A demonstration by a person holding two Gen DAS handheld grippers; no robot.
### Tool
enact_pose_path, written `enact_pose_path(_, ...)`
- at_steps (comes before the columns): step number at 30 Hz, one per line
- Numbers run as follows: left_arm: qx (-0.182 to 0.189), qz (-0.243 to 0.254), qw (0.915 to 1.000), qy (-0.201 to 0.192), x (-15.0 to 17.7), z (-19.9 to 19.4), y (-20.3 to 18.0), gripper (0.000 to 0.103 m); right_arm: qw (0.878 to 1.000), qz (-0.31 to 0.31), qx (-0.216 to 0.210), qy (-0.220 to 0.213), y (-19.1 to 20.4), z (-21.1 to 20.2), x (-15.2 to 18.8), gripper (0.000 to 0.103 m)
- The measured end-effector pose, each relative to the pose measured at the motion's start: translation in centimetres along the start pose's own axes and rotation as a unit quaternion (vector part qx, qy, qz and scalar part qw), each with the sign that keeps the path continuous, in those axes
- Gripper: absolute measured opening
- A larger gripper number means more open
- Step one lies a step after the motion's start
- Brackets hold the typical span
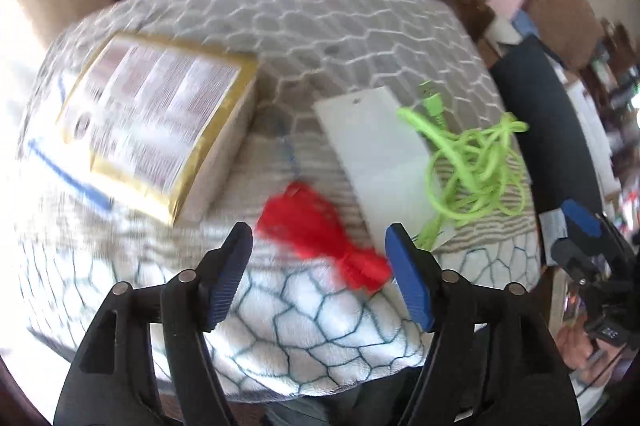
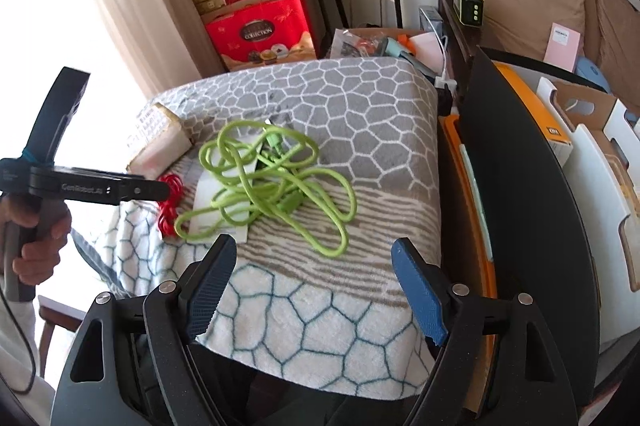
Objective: Organize objects
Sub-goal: 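Lift the red cable with the left tool while the right tool regrips the green cable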
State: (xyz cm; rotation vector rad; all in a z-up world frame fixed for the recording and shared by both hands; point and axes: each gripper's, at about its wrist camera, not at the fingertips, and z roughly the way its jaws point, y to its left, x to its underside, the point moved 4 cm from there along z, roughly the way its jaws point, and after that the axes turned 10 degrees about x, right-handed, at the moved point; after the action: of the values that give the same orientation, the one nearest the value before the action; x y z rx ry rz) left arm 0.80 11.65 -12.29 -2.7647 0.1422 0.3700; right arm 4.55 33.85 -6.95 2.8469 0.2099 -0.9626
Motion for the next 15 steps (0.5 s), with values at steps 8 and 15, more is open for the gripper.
enact_pose_path(8, -0.020, -0.057, 0.9970, -0.047, 0.9, 1.0, 1.0, 0.067, 1.000, 0.005, -0.011, -0.002, 0.4, 0.2, -0.4, 0.081)
enact_pose_path(15, -0.016, -0.053, 0.9952, -0.081, 1.2, 2.0, -0.4, 0.033, 1.000, 0.001, -0.009, -0.010, 0.9, -0.4, -0.7, 0.081)
